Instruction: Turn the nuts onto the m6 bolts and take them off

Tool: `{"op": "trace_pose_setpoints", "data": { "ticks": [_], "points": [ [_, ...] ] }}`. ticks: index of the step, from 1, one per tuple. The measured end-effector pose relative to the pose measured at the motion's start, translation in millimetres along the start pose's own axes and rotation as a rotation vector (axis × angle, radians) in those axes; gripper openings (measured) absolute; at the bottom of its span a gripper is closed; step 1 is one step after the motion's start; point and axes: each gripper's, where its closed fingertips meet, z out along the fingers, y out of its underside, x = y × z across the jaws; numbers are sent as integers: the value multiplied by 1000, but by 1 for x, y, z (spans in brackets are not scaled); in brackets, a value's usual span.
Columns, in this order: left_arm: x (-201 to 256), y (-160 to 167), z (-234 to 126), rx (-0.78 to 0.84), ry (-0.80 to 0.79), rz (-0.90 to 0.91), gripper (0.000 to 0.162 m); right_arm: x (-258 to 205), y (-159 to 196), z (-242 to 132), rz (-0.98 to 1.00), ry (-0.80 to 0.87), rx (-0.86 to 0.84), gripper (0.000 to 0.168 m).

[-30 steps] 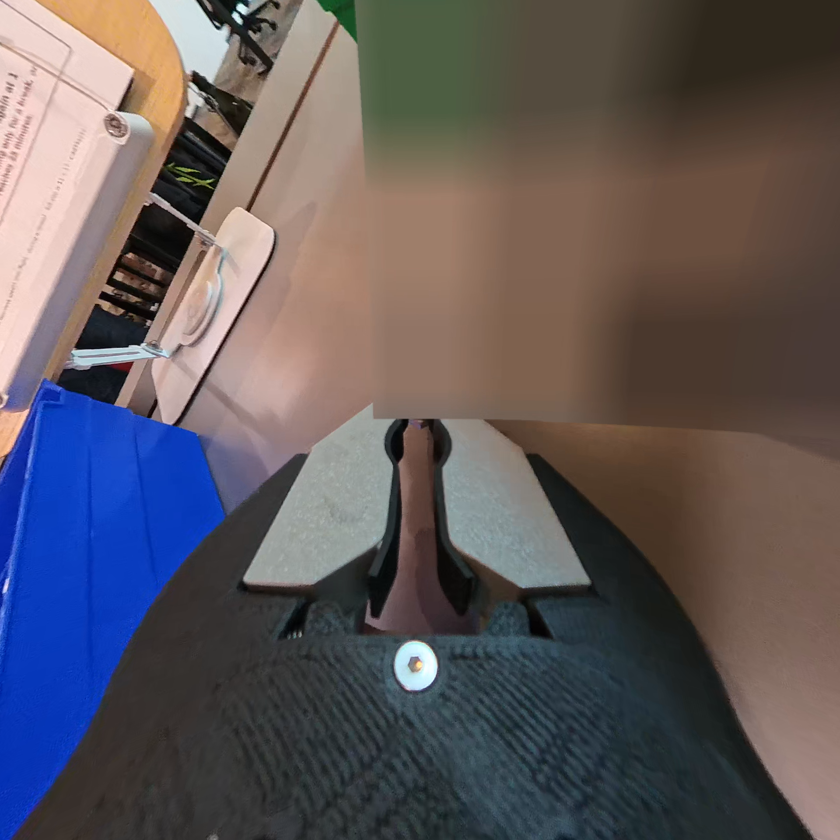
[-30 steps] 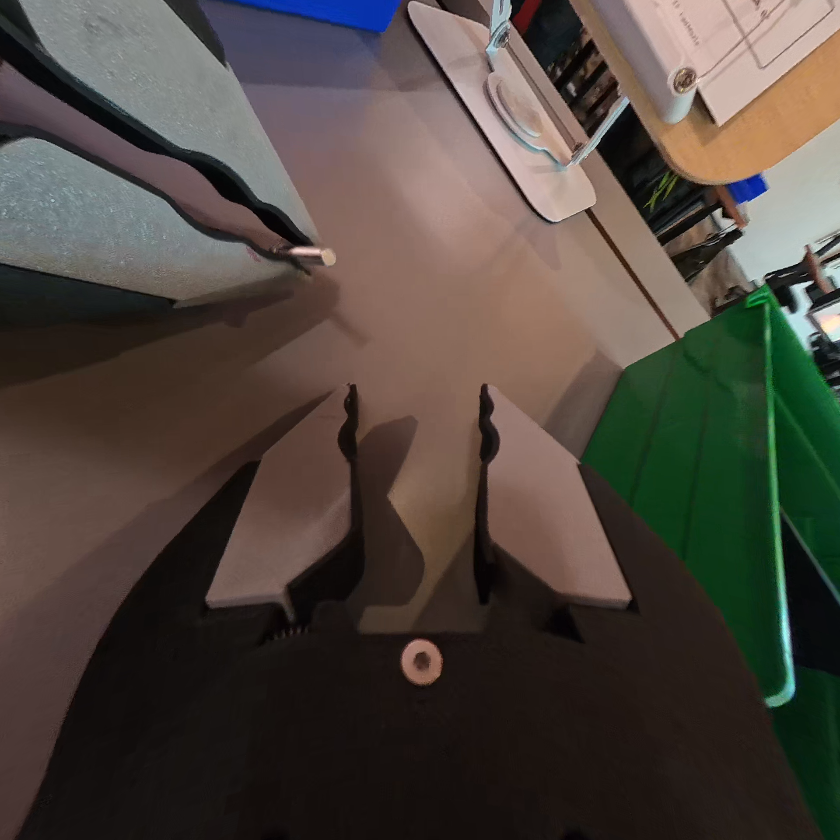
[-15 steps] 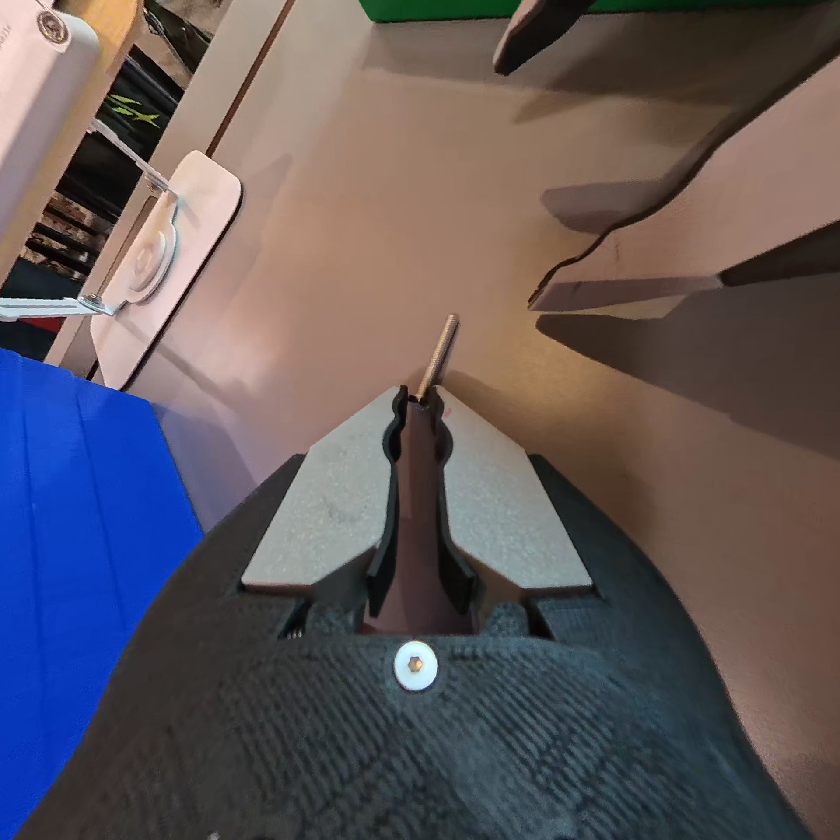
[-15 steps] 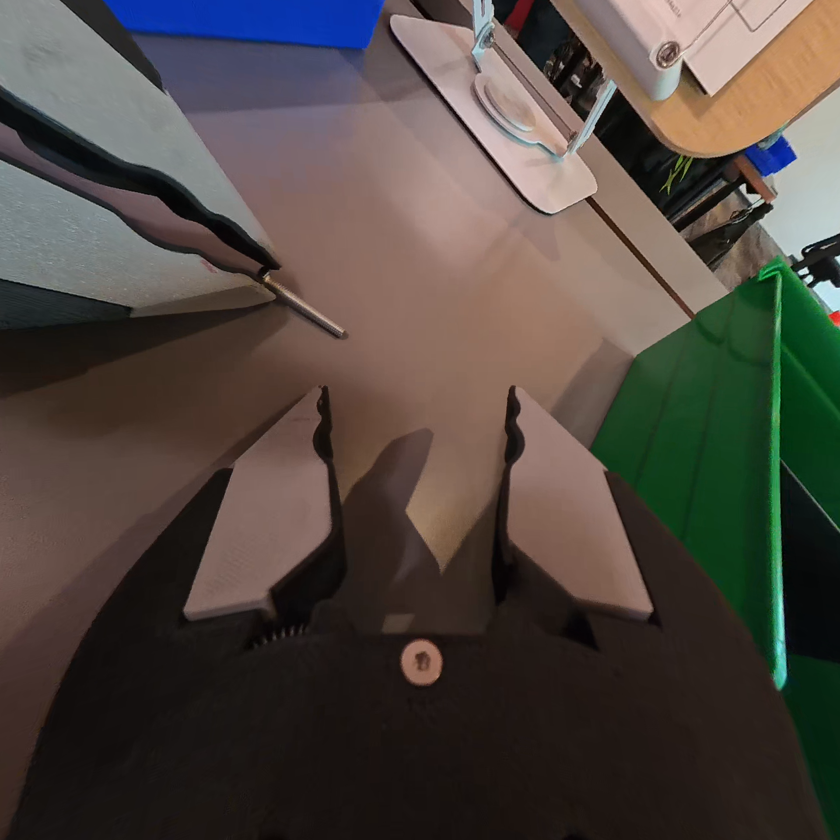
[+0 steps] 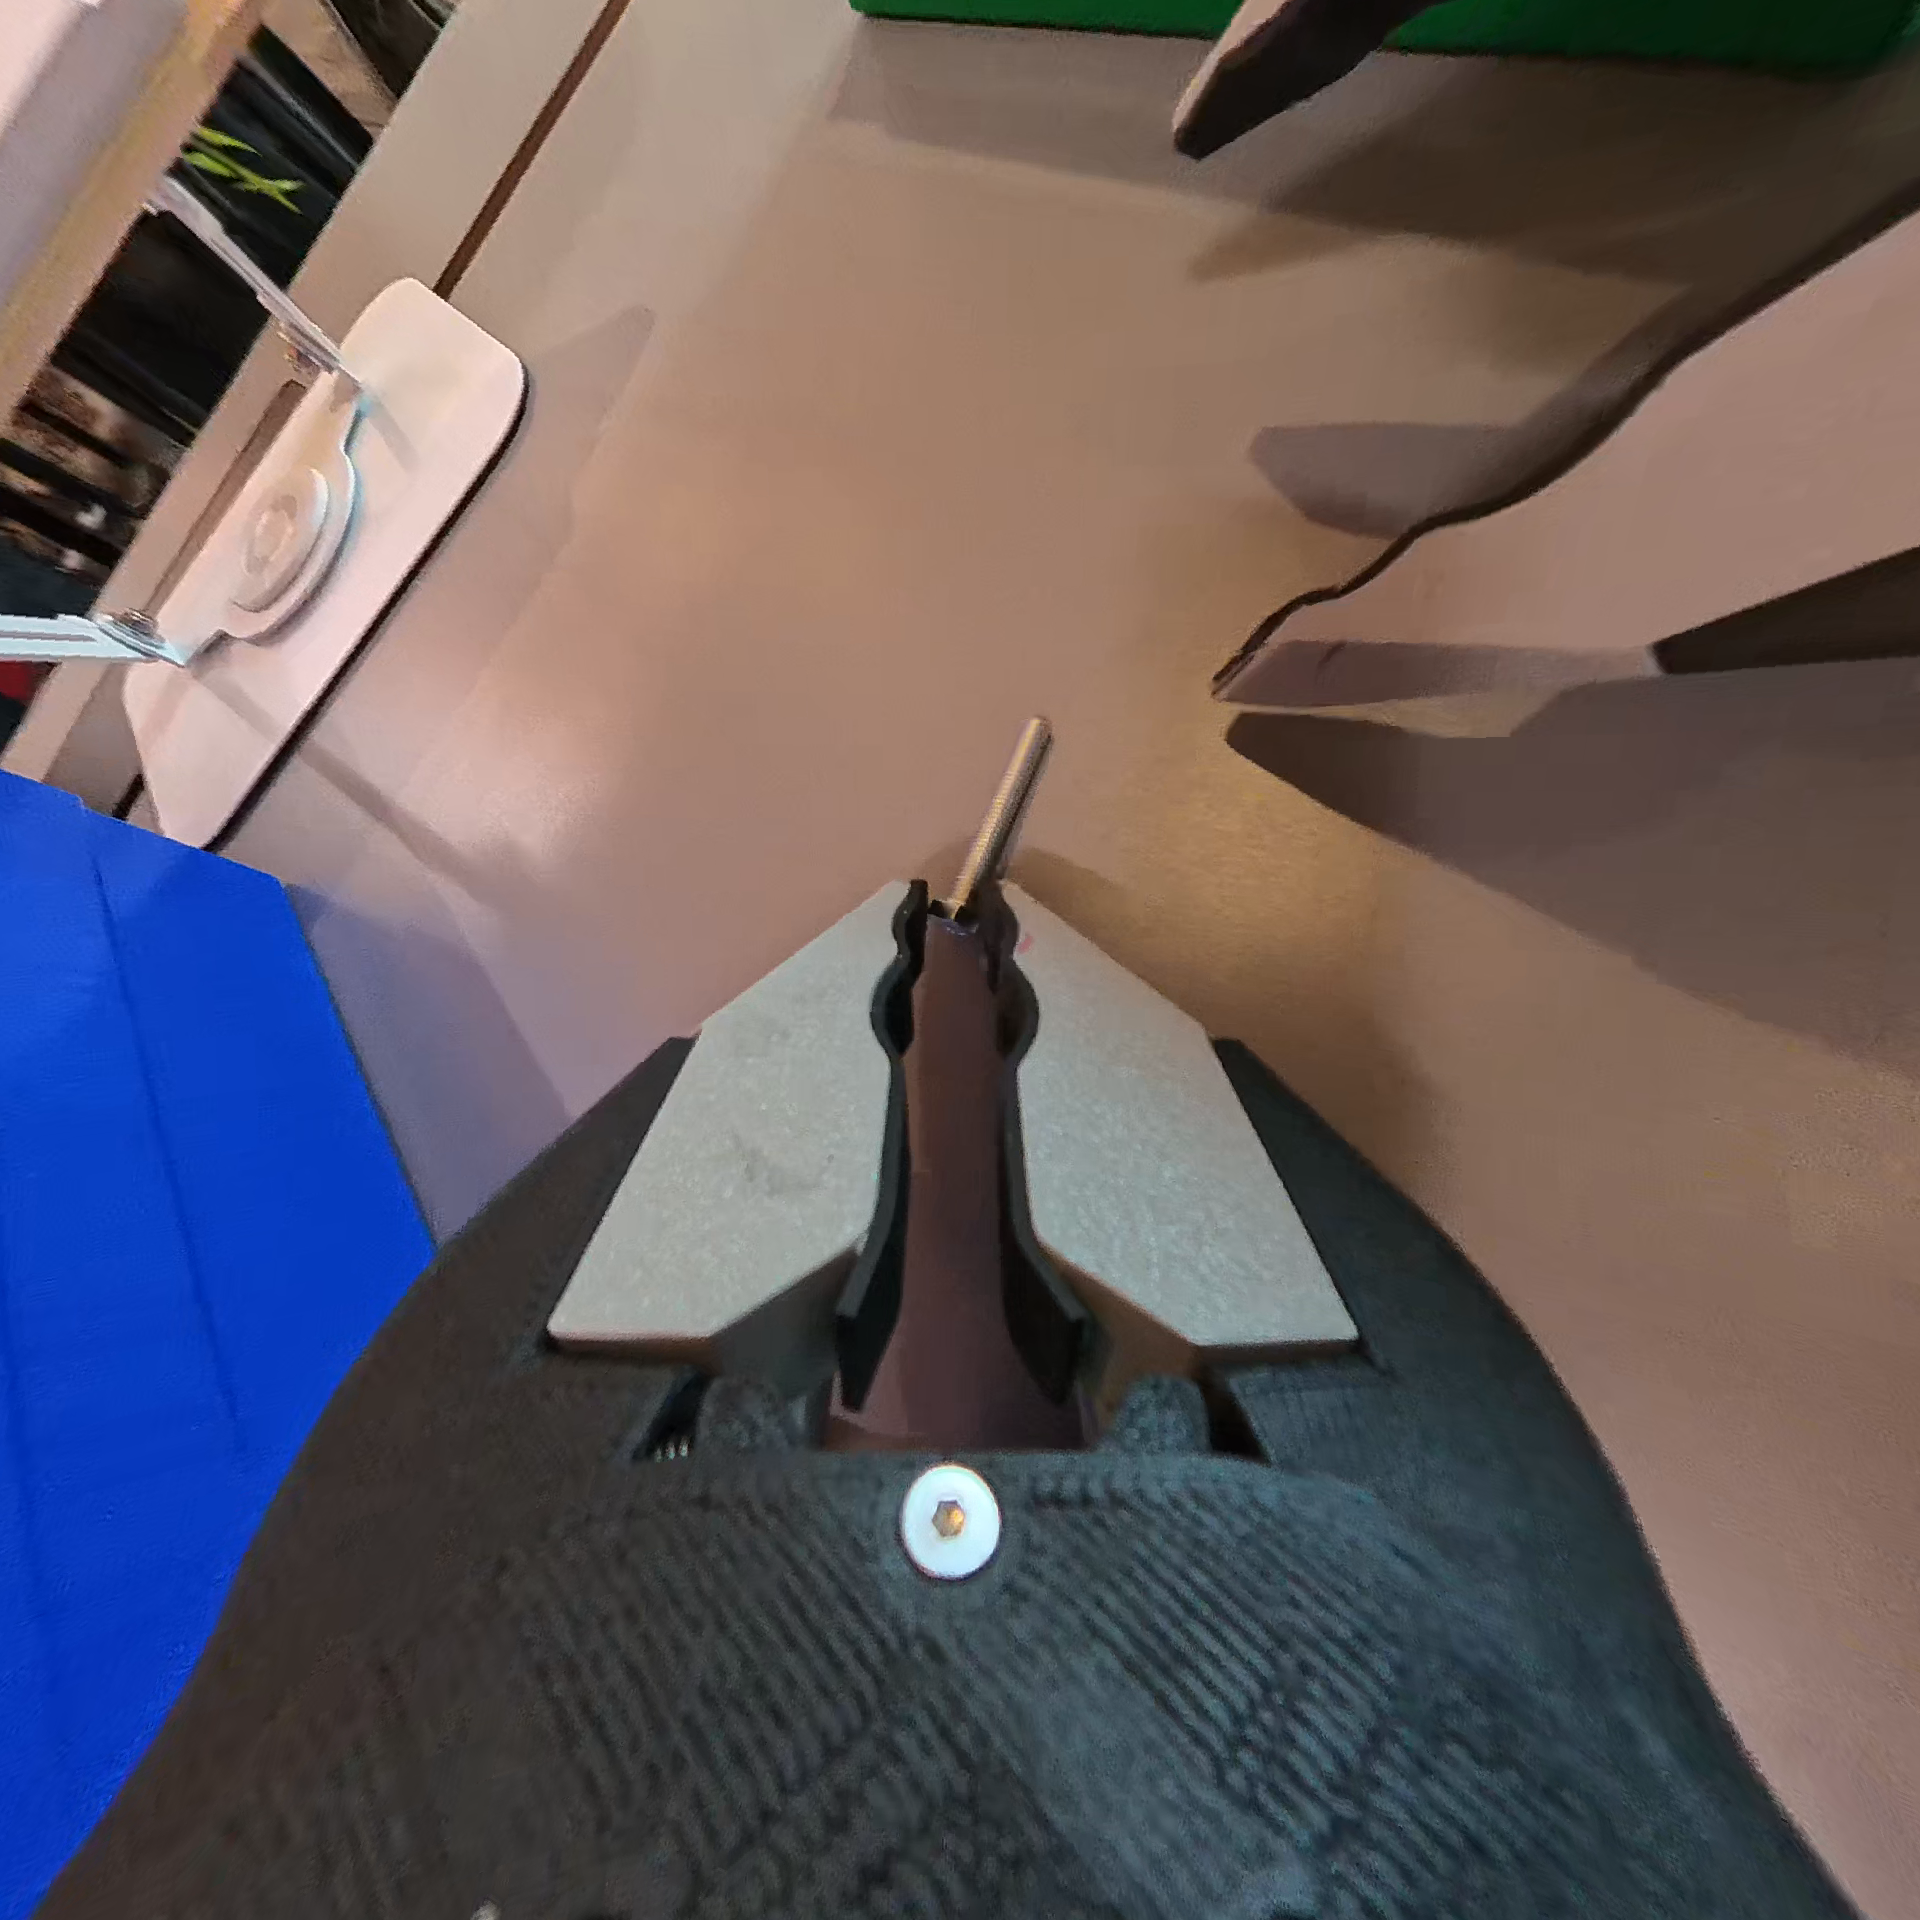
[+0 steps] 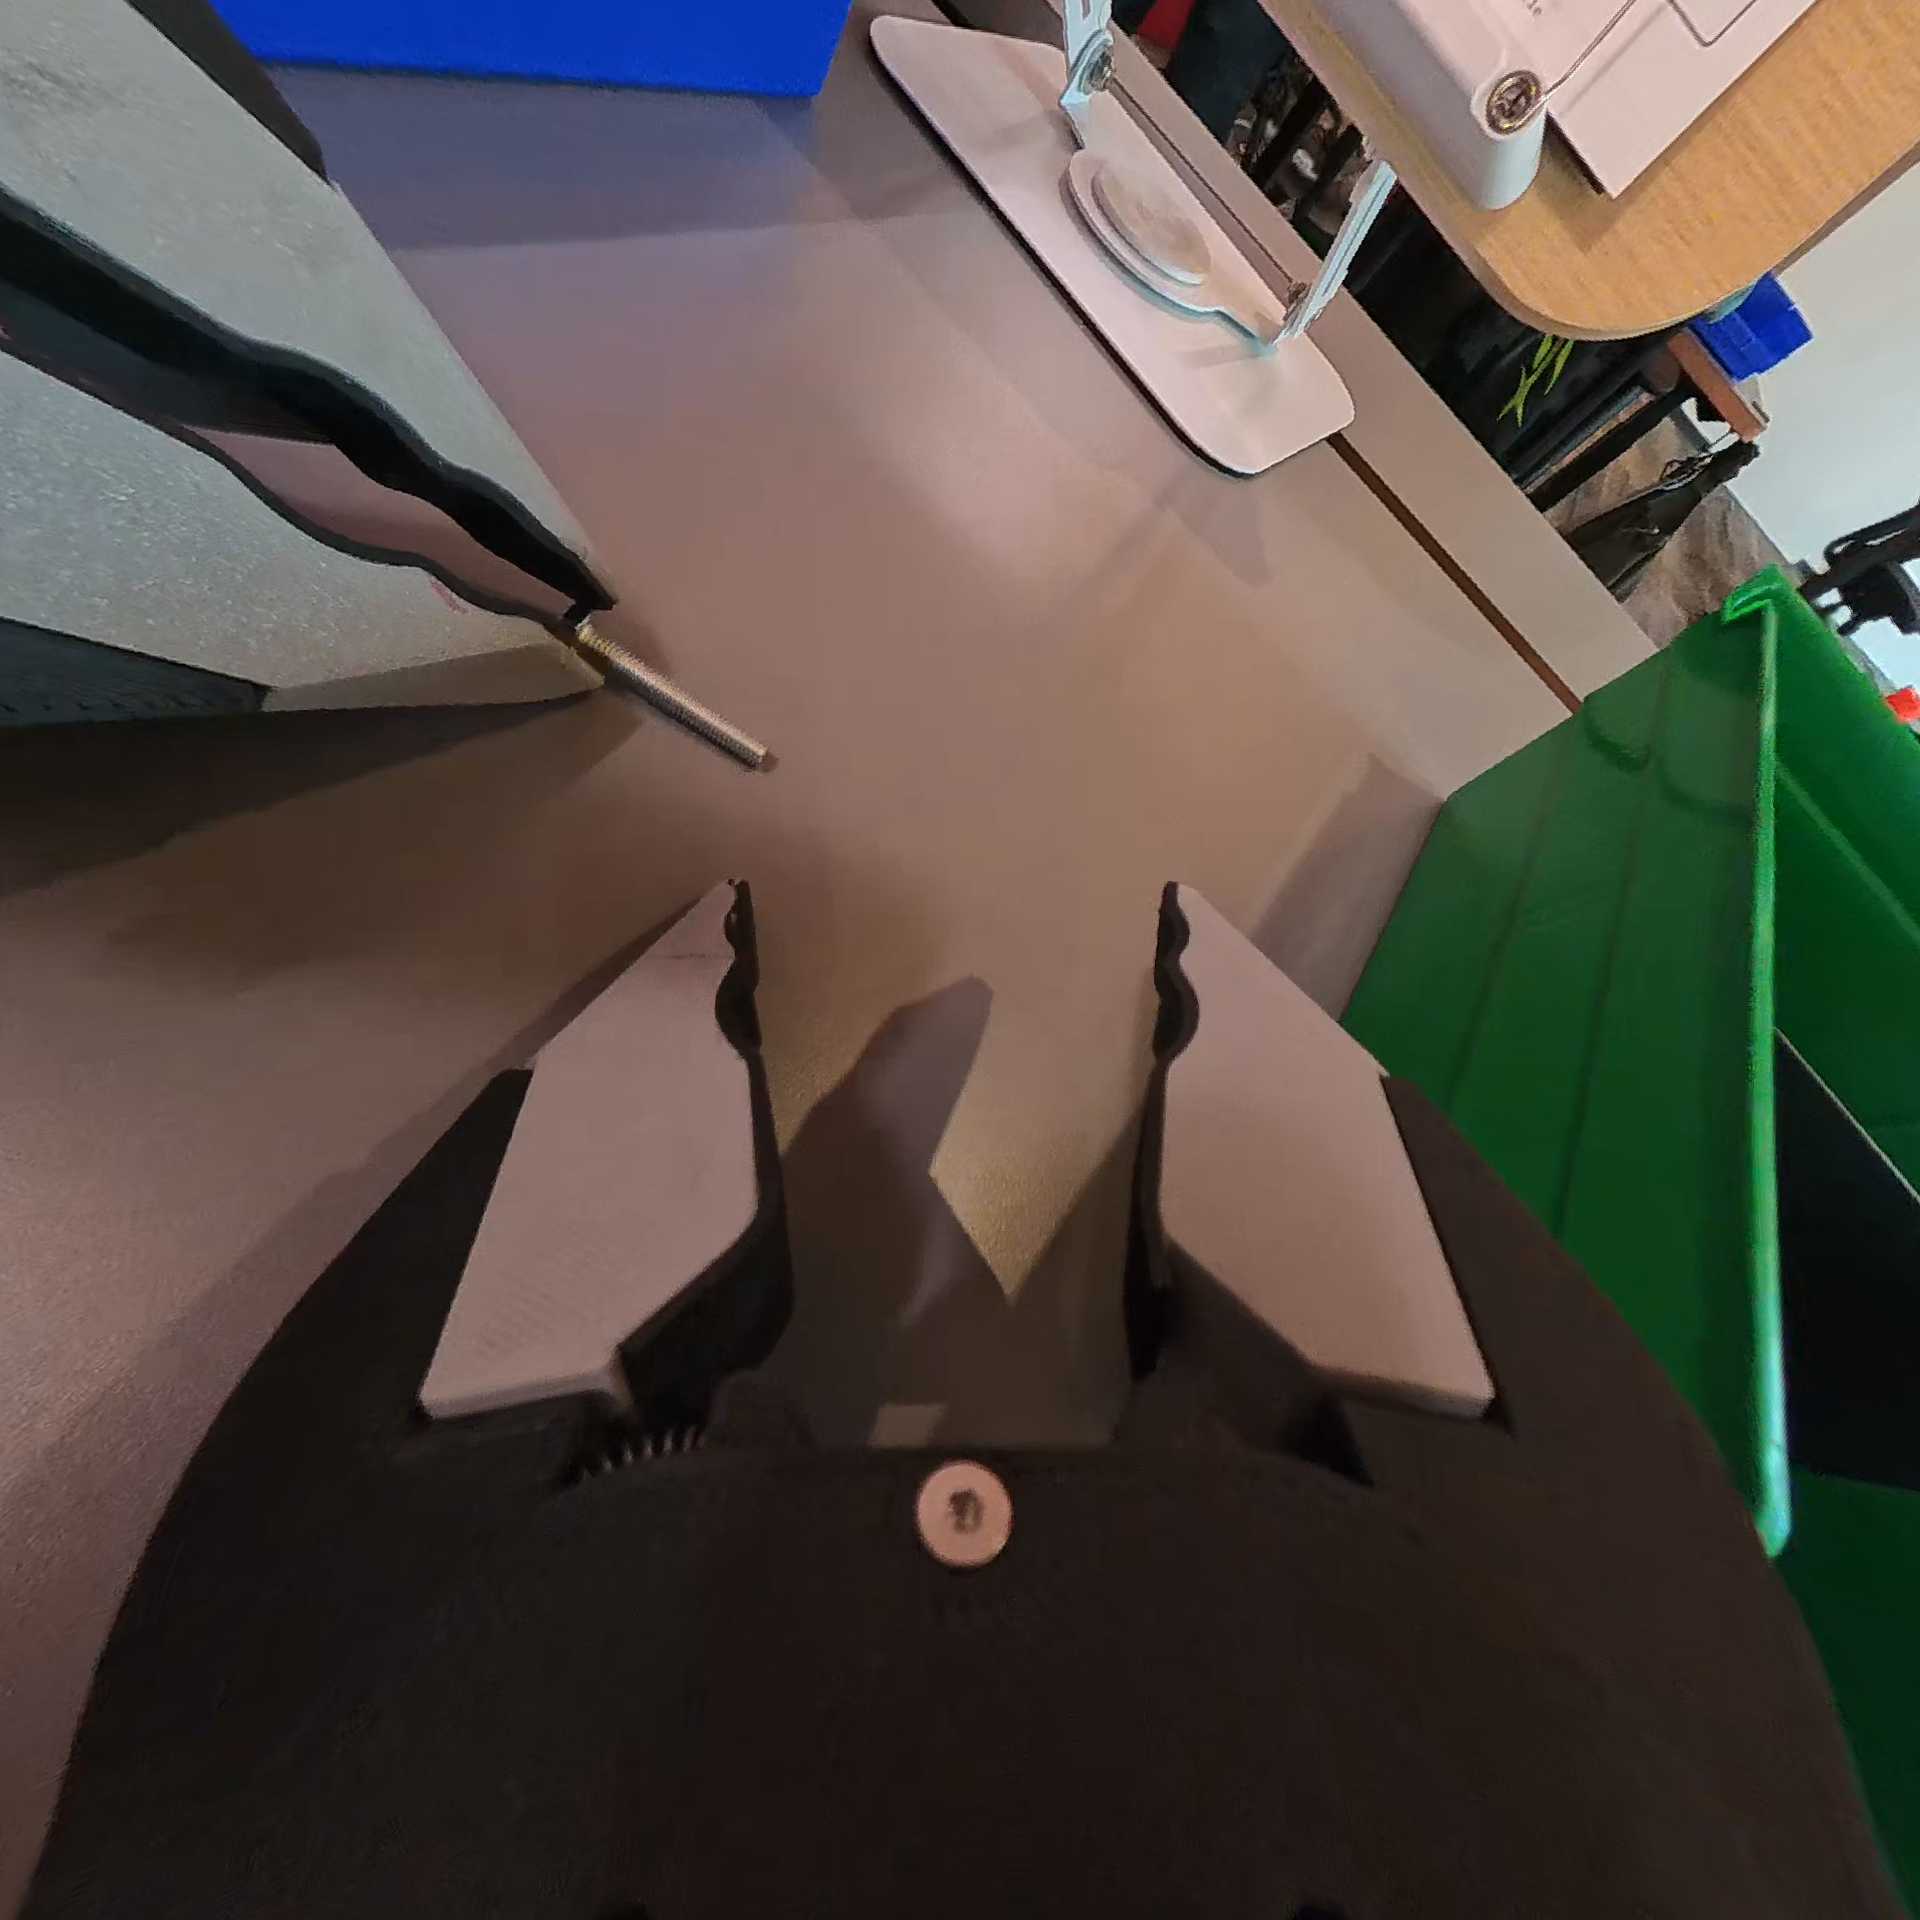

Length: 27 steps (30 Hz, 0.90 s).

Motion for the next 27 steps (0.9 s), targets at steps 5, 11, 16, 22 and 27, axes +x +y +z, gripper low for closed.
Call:
{"op": "trace_pose_setpoints", "data": {
  "ticks": [5,11,16,22,27],
  "points": [
    [2,1,0,0,51,-49,8,-3,-3,-3,-7,-15,22,73],
    [0,1,-1,2,49,-64,13,-7,-15,-13,-9,-33,109,72],
    [0,-2,-3,24,81,-100,32,-17,-29,-26,-7,-88,209,70],
    [0,-9,-10,84,12,-12,42,-17,-37,-36,40,-121,271,64],
    [-2,-19,-26,188,-84,38,42,-6,-39,-40,193,-194,310,63]
  ]
}}
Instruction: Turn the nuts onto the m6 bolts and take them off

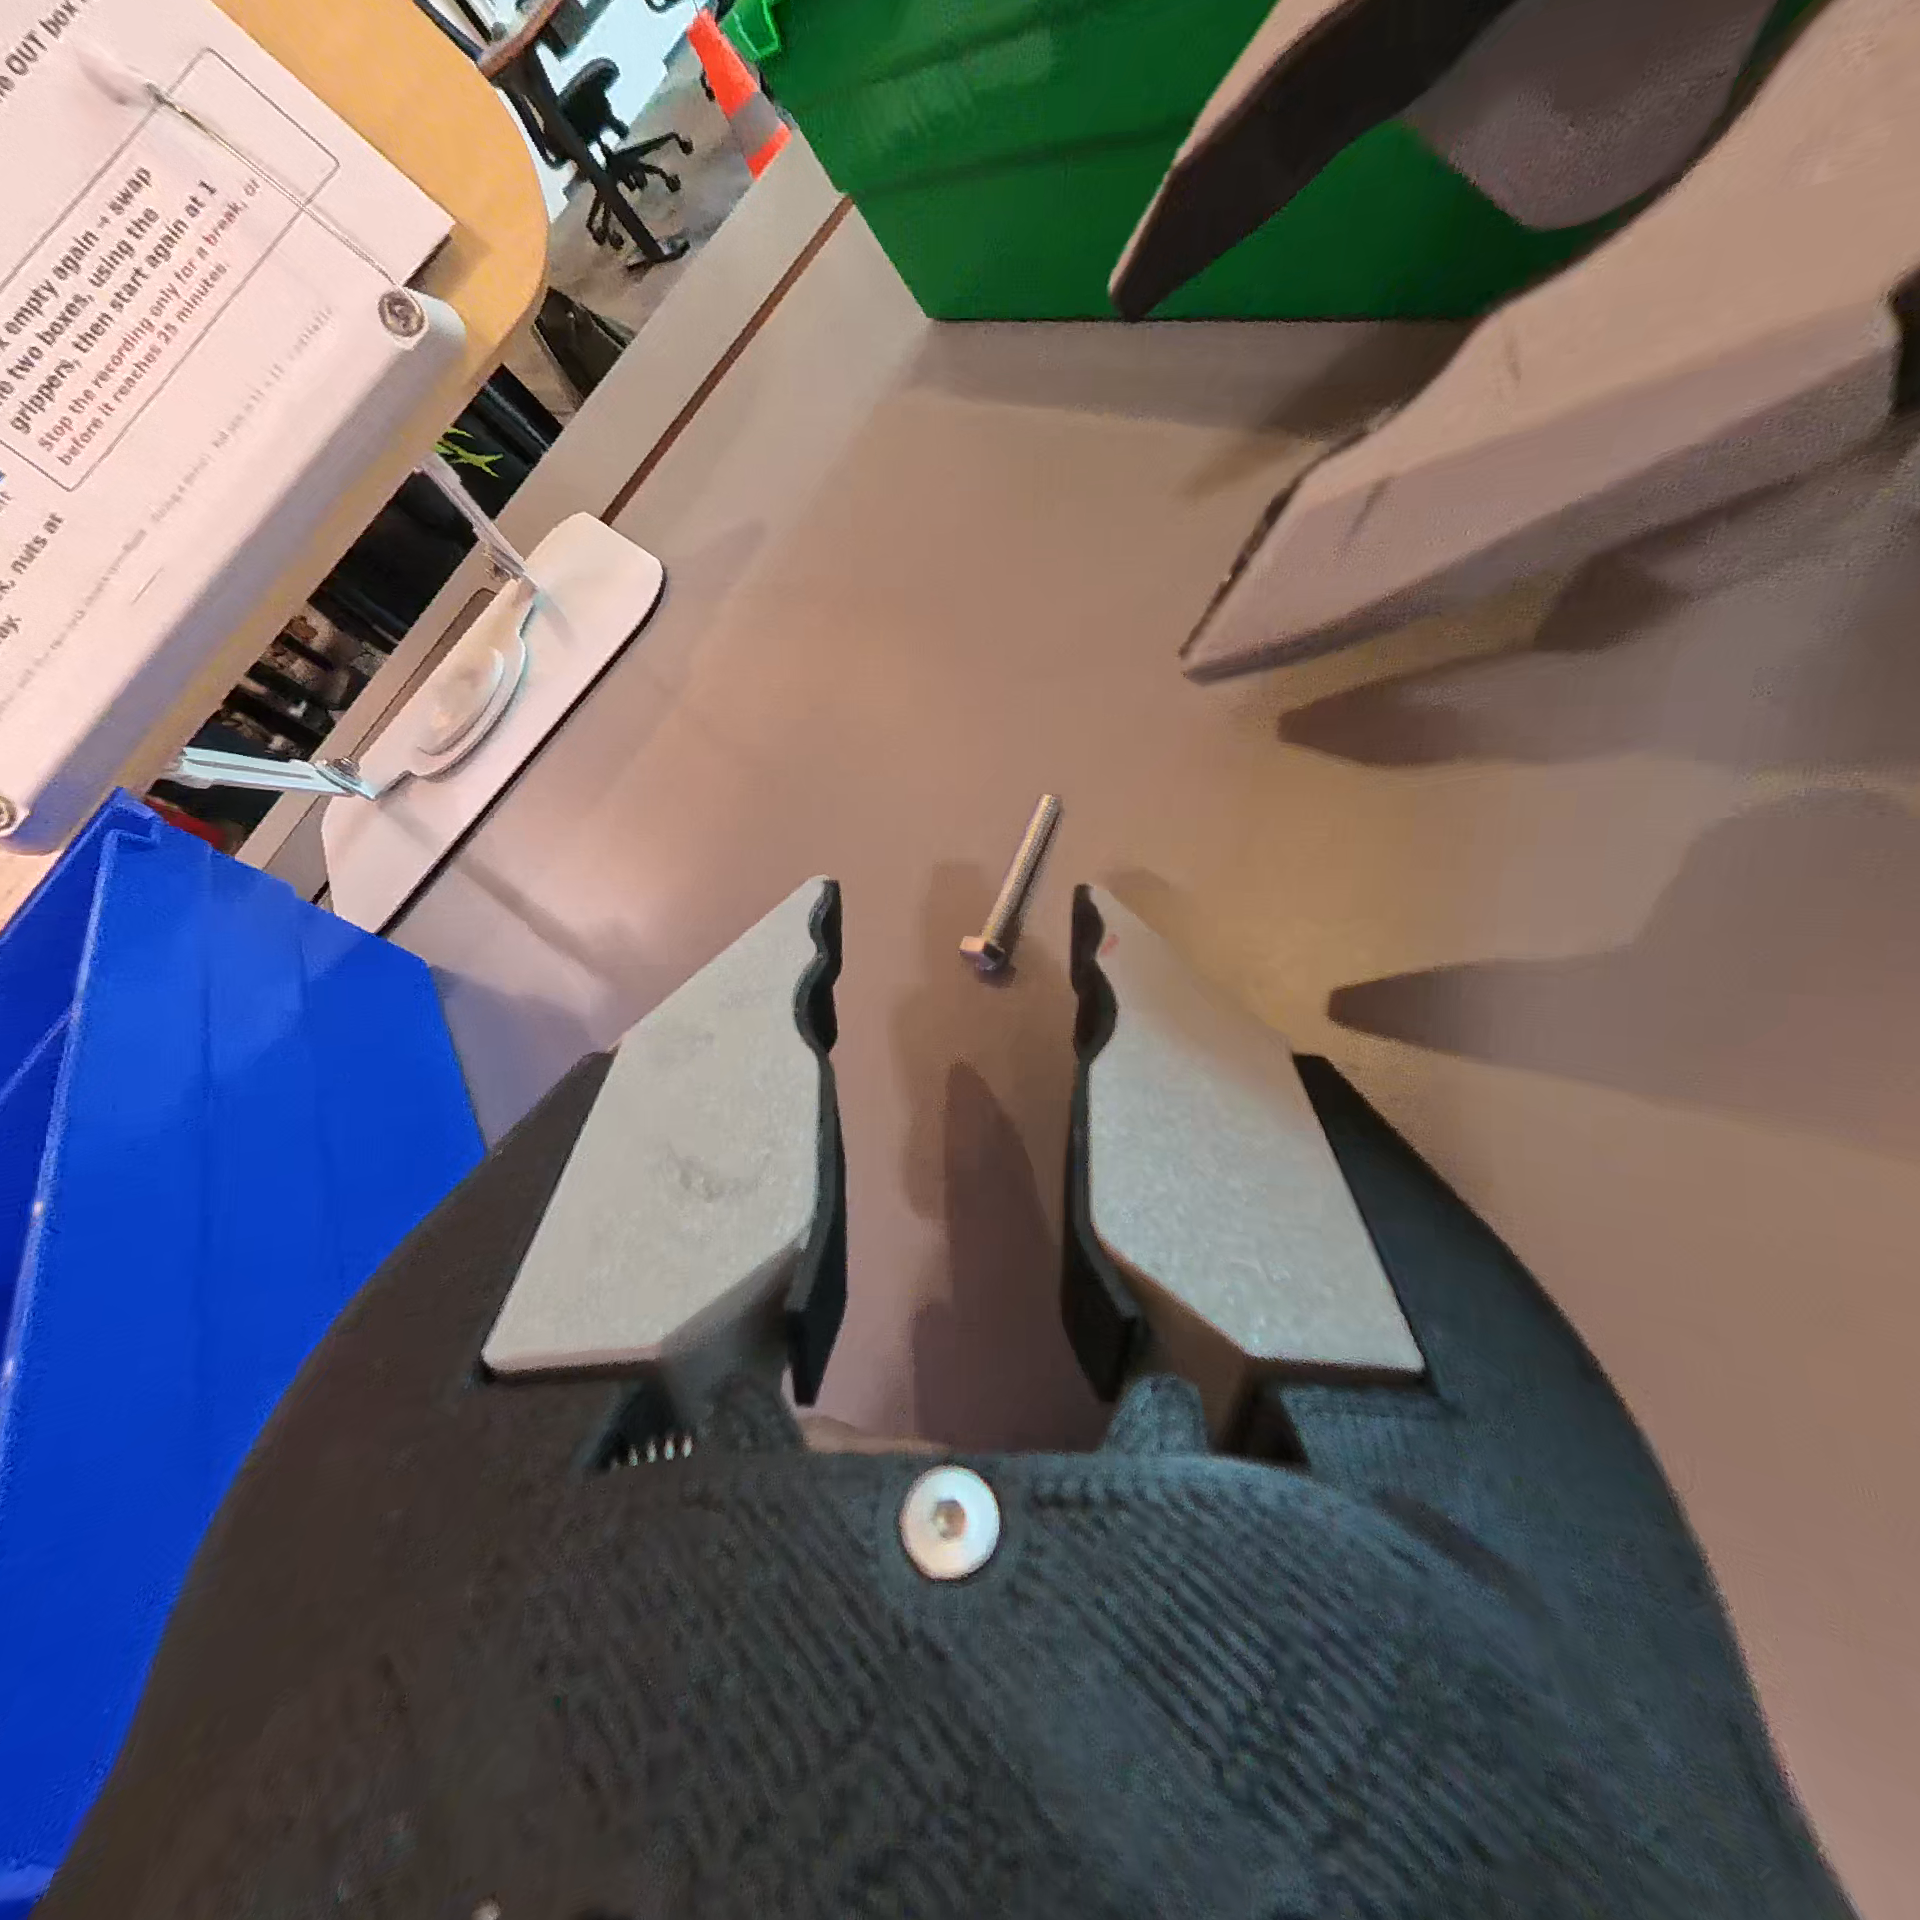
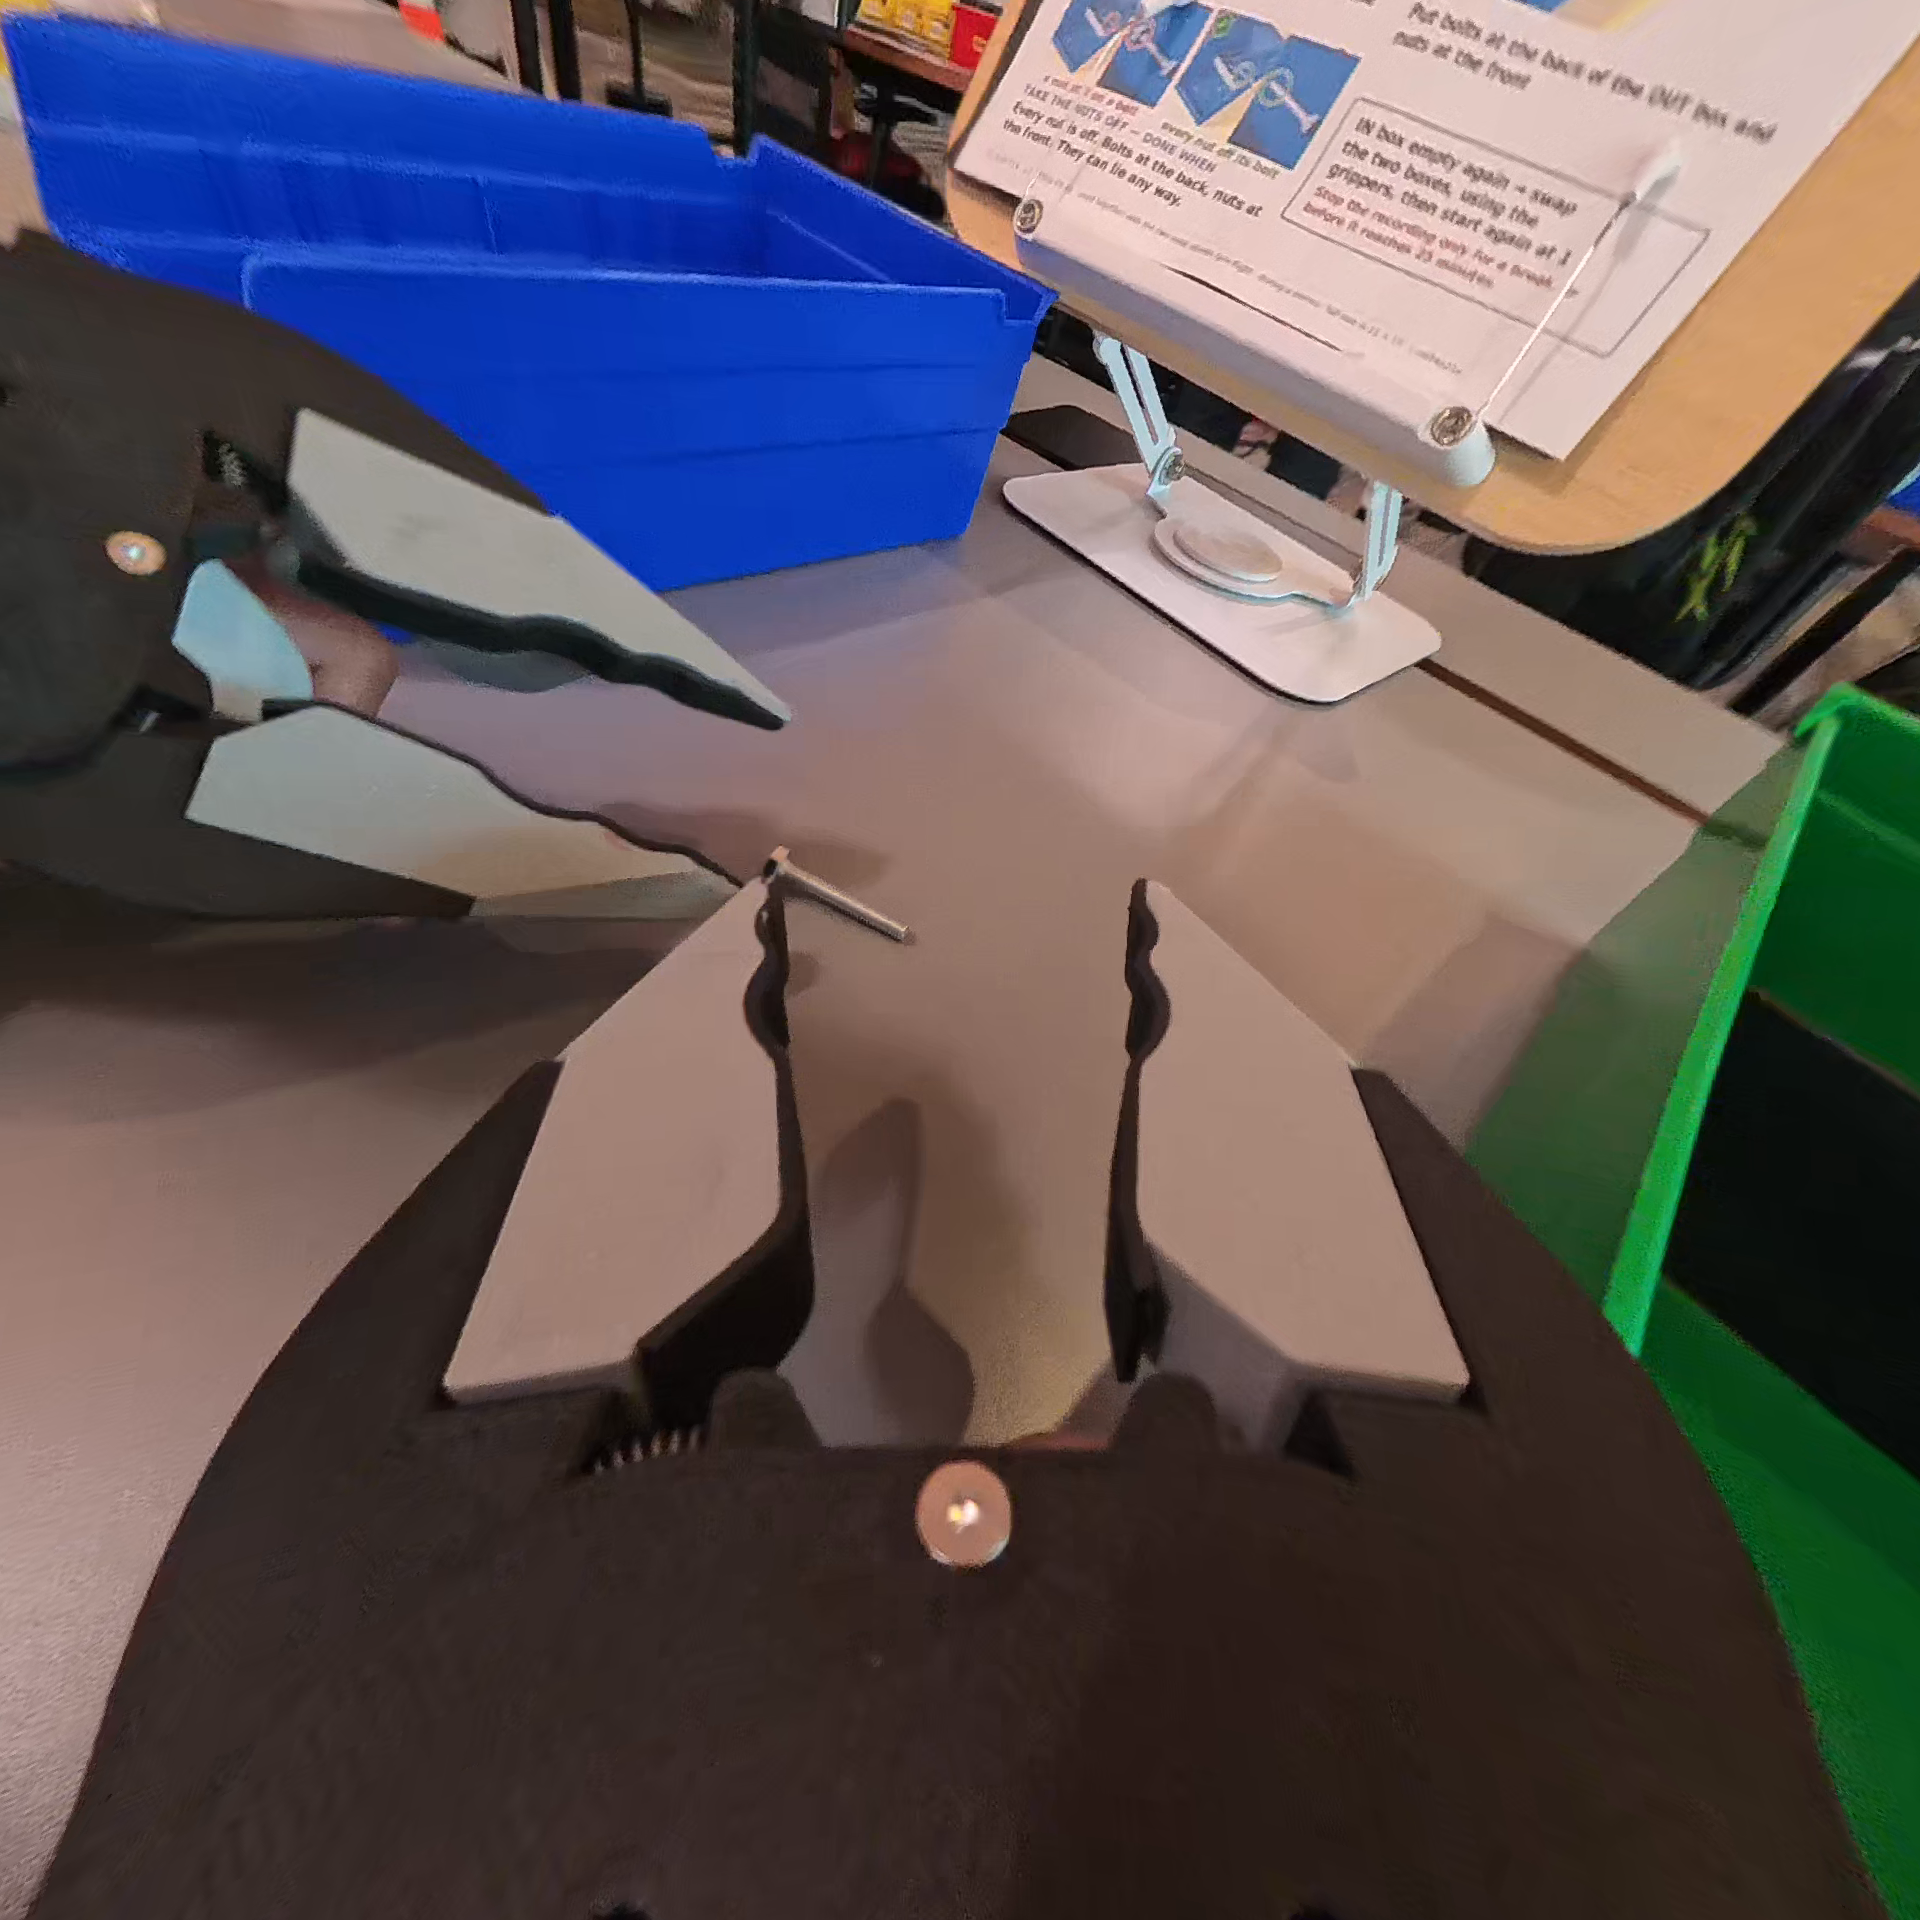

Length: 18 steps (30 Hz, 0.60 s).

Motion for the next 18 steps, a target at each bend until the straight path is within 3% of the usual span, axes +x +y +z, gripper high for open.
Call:
{"op": "trace_pose_setpoints", "data": {
  "ticks": [4,8,13,18],
  "points": [
    [-2,-3,-15,49,-43,8,40,3,-3,-4,80,-45,34,67],
    [1,15,-47,-2,-49,-43,40,-6,-4,-5,-11,-52,37,68],
    [13,27,-142,-20,-74,-92,42,-19,-1,-9,-207,54,-7,66],
    [83,69,-237,17,-11,-190,38,-97,-38,-67,-94,-54,226,64]
  ]
}}
